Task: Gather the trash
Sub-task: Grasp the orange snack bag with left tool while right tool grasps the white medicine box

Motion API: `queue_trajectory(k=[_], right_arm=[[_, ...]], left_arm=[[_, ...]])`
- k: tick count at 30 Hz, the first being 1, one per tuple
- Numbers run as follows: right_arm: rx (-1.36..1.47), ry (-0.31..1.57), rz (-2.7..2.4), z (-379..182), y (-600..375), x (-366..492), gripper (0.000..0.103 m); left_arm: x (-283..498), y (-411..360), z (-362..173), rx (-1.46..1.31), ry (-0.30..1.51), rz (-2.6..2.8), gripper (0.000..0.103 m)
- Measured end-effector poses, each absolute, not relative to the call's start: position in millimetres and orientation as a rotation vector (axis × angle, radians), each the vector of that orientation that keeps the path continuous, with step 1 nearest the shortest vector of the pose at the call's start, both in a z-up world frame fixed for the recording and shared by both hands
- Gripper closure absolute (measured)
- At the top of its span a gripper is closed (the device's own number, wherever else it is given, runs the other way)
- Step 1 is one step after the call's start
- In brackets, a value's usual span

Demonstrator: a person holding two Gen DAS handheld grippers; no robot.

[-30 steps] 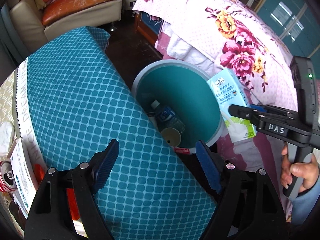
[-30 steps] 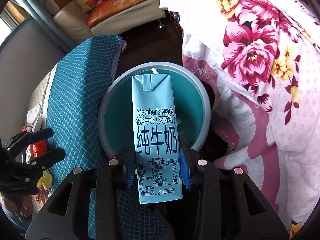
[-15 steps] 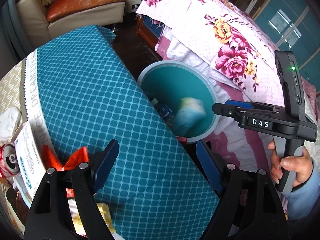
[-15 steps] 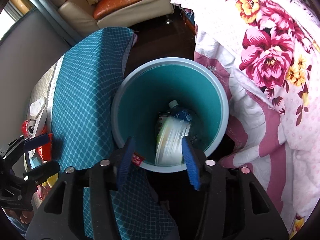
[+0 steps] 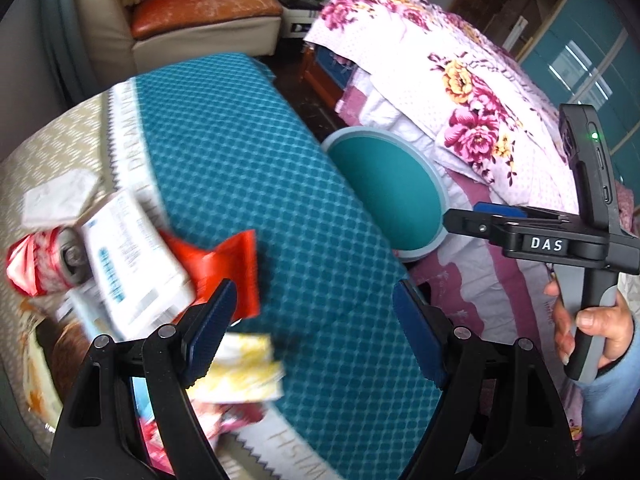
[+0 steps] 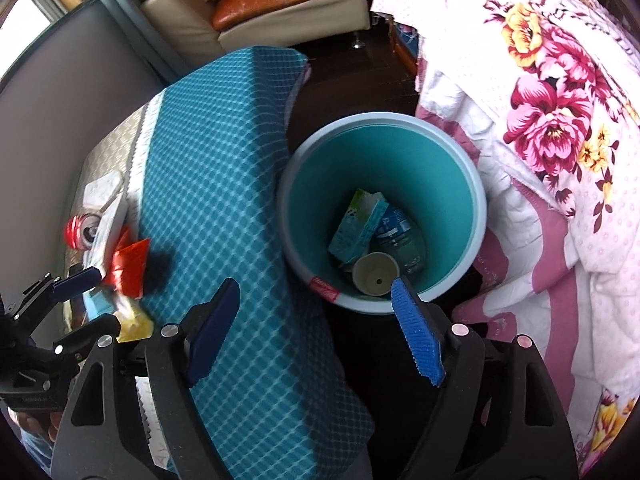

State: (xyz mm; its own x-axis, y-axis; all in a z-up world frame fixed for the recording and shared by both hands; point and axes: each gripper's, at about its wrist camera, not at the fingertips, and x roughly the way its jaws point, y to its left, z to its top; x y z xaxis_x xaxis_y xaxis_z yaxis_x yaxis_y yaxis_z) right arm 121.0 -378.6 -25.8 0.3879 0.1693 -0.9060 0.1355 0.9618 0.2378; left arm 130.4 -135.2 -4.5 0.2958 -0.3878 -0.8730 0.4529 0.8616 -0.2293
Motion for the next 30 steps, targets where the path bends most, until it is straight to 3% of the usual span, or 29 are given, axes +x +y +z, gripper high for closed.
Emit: queue_trajectory(k=[19, 30], right_arm=[[0.032, 1.248, 0.198, -7, -226, 140, 0.028], [-0.217, 1.354, 0.325, -22, -124, 191, 0.028]], left_arm=[[130, 51, -12, -0.070, 1.109, -0.297, 0.022], [151, 126, -33, 0.036, 1.131, -0.261, 0.022]])
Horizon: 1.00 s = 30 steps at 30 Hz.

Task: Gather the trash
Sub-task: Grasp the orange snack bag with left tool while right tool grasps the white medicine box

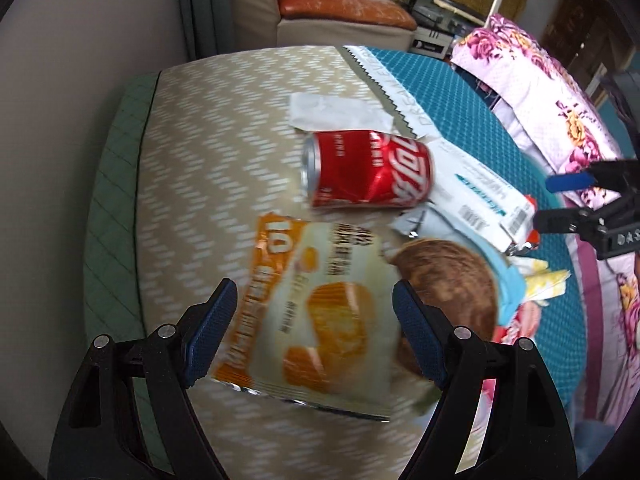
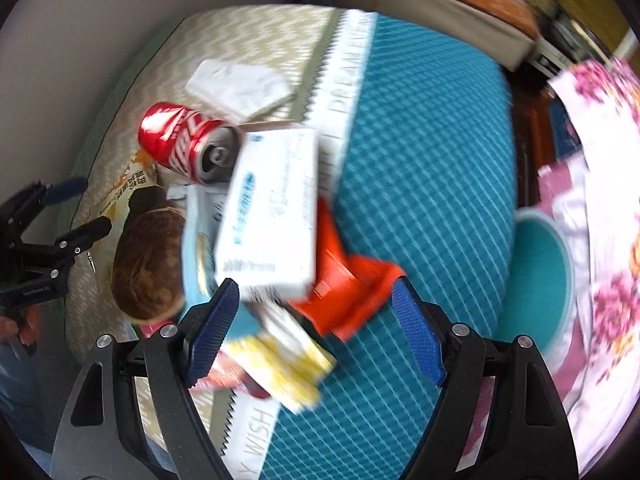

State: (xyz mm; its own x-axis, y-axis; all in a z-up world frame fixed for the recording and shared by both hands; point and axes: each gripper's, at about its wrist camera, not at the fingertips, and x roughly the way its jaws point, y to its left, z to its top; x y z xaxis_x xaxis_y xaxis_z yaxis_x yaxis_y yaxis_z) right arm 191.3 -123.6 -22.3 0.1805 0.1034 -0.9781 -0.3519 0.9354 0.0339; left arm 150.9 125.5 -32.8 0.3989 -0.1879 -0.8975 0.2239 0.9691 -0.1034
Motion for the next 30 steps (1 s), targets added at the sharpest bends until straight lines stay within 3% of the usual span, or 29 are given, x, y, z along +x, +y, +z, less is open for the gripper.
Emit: queue_trajectory(k=[16, 17, 18, 19, 30], right_arm=[[-0.270, 1.462, 0.315, -66, -69, 242, 0.028], [-0.273, 1.458, 0.316, -68, -67, 243, 0.030], [-0.277, 1.450, 0.323, -69, -64, 243, 0.043], [-0.278, 1.439, 0.330, -69, -62, 241, 0.046], [-0.229, 1.336, 0.367, -35, -89, 211, 0.046]], left_arm=[[162, 131, -44, 0.040, 1.127, -0.329, 0.022], [159, 130, -44, 0.037, 1.125, -0.329, 0.022], [157, 129, -44, 0.033, 1.125, -0.330, 0.022], [156, 128, -45, 0.030, 1.126, -0.330, 0.022], [140, 130, -59, 0.055, 1.186, -0.316, 0.020]])
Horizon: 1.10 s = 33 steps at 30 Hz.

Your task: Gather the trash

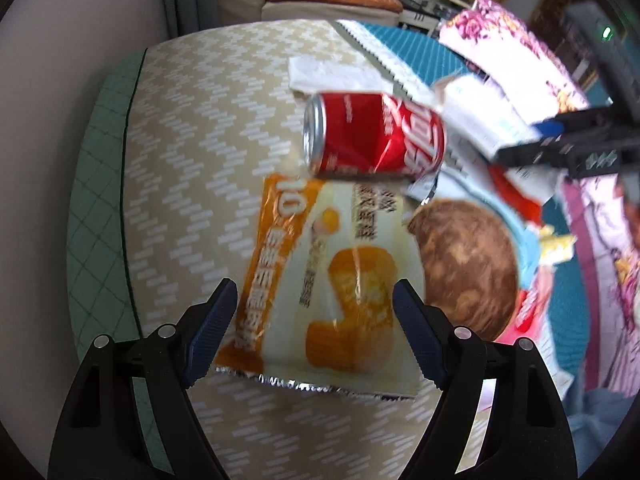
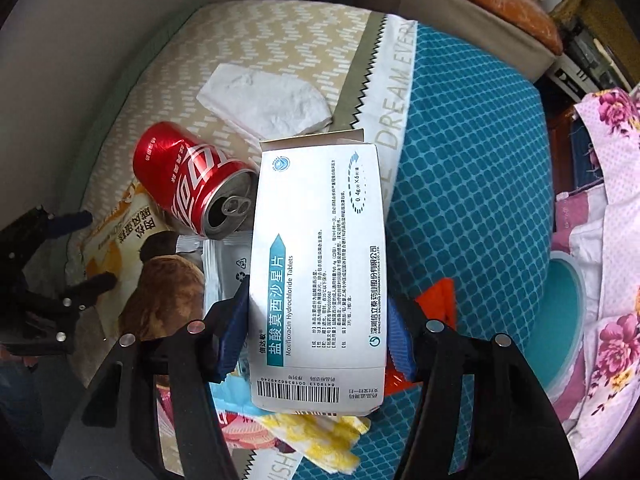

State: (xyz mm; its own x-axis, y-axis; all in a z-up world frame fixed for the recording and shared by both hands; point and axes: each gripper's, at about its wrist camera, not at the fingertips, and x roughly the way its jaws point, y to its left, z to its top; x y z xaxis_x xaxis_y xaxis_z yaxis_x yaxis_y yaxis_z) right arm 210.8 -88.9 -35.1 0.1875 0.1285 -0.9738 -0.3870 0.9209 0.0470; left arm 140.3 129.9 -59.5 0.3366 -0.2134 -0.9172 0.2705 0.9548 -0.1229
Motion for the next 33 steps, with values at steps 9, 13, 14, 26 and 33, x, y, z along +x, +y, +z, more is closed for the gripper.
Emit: queue_trajectory(k=[9, 13, 14, 26, 33], right_arm=[[-0.132, 1.295, 0.342, -2, -122, 189, 0.046], [-0.095, 1.284, 0.334, 4, -128, 183, 0.046], [-0.093, 1.285, 0.332, 2, -127, 187, 0.046], [-0.018, 1.285, 0.329, -4, -146, 168, 0.046], [0.062, 1.262, 0.327, -2, -170, 158, 0.046]], left_arm=[[136, 147, -82, 0.015, 1.181, -0.238, 0.009], [125, 134, -77, 0.044, 1.143, -0.254, 0.031], [123, 134, -75, 0.036, 1.133, -0.251, 0.033], [98, 149, -44, -0.044, 1.082, -0.137, 0.054], [87, 154, -11, -0.089, 1.042, -0.104, 0.054]])
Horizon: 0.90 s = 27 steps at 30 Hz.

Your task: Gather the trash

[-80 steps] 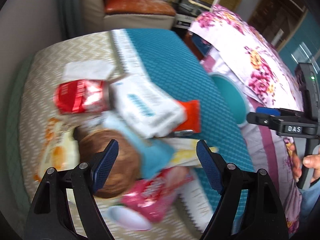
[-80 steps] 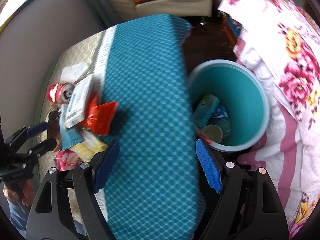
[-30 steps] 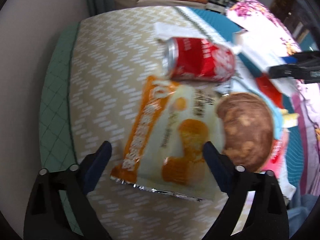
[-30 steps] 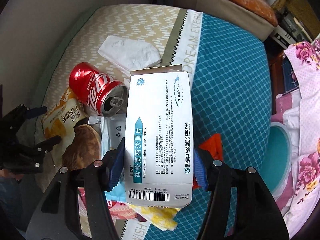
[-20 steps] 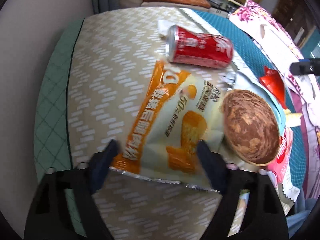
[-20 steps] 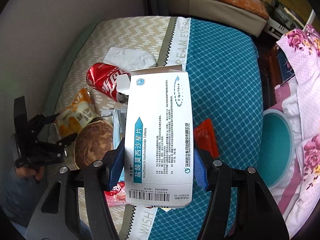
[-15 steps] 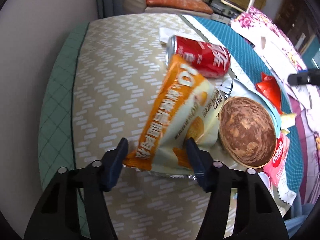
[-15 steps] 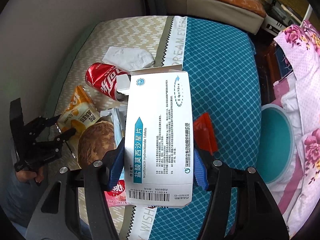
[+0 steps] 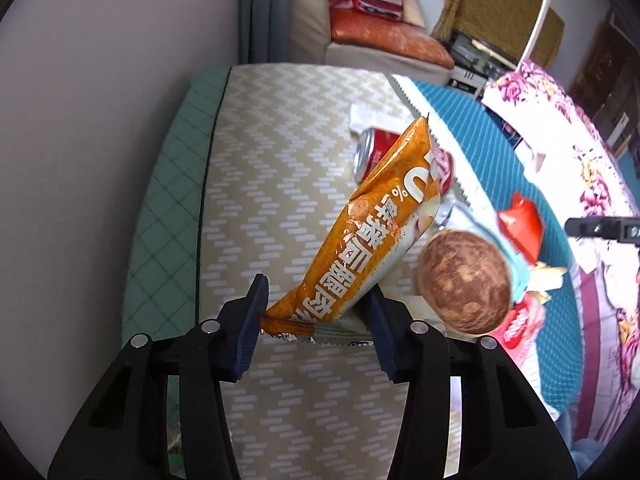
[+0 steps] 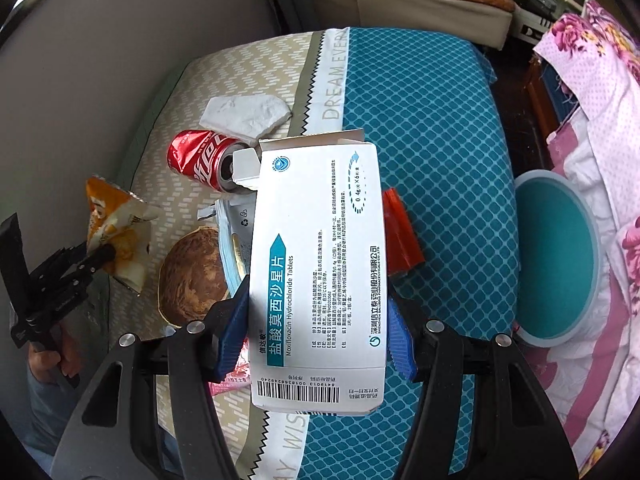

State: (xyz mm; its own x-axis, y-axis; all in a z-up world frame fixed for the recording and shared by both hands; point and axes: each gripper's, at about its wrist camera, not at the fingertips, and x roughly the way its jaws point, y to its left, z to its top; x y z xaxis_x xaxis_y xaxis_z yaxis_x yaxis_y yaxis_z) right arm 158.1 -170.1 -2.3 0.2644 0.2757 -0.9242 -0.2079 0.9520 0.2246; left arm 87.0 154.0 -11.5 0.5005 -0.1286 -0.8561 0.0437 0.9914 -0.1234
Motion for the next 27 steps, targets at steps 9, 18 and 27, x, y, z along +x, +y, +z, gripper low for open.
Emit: queue_trajectory(k=[9, 18, 27], right_arm=[[0.163, 1.228, 0.296, -2, -218, 142, 0.046], [0.277, 1.166, 0.205, -3, -293, 121, 0.046], [0.359, 1.135, 0.088, -15, -371, 113, 0.046]], left_arm=[[95, 80, 21, -0.029, 0.992, -0.223, 0.054], [121, -22, 17, 0.021, 1.011, -0.375, 0.054], [140, -118, 3, 0.112, 1.054, -0.460, 0.054]])
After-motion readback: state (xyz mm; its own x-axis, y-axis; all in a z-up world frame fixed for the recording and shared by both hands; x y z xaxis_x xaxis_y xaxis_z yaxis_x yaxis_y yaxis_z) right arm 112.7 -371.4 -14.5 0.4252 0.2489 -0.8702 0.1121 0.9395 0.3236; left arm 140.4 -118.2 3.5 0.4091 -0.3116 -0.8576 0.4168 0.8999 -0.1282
